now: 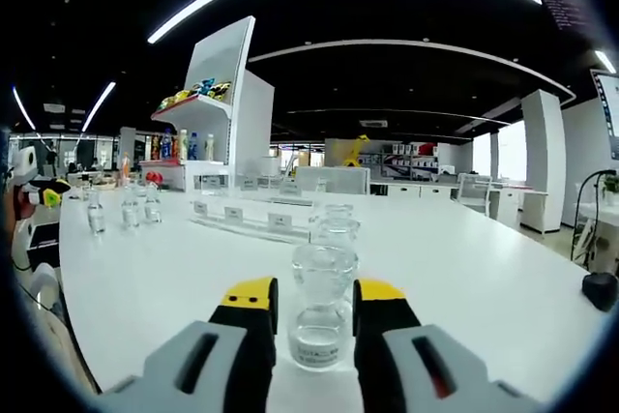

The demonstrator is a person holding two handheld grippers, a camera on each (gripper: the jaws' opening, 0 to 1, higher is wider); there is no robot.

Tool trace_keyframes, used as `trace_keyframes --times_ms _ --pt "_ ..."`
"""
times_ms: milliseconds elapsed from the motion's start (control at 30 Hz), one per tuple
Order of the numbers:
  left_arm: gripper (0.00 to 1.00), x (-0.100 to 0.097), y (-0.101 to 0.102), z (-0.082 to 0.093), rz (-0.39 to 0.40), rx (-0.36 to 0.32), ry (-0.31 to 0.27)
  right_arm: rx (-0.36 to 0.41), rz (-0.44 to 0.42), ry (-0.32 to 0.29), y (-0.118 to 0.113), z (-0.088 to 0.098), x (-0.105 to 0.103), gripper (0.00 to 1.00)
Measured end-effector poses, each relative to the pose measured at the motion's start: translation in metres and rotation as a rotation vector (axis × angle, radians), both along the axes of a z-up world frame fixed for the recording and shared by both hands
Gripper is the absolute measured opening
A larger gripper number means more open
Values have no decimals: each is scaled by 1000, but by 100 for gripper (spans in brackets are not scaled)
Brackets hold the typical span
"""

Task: Identify the label on the chemical reagent bottle, grasp the chemical reagent bottle, and place it in the designated position on the reagent rack

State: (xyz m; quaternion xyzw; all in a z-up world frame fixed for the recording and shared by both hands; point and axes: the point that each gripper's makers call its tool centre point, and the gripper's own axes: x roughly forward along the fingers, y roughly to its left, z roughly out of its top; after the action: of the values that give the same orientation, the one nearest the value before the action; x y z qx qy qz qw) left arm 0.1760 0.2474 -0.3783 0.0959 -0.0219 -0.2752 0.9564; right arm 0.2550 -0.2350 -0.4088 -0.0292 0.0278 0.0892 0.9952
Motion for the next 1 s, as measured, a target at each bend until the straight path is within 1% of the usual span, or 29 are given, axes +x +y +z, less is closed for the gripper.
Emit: trace_keyframes --times_ms 233,500,900,1000 --pt "39 2 0 -1 1 -5 3 8 -10 -4 -4 0 1 29" --pt "39 3 -2 -2 -1 -3 6 19 -12 -5 -2 -2 4 28" --pt "39 4 3 -4 8 -8 9 28 -22 -3 -2 -4 3 27" --pt "39 5 3 -4 9 -8 9 42 -26 -8 -2 -3 3 27"
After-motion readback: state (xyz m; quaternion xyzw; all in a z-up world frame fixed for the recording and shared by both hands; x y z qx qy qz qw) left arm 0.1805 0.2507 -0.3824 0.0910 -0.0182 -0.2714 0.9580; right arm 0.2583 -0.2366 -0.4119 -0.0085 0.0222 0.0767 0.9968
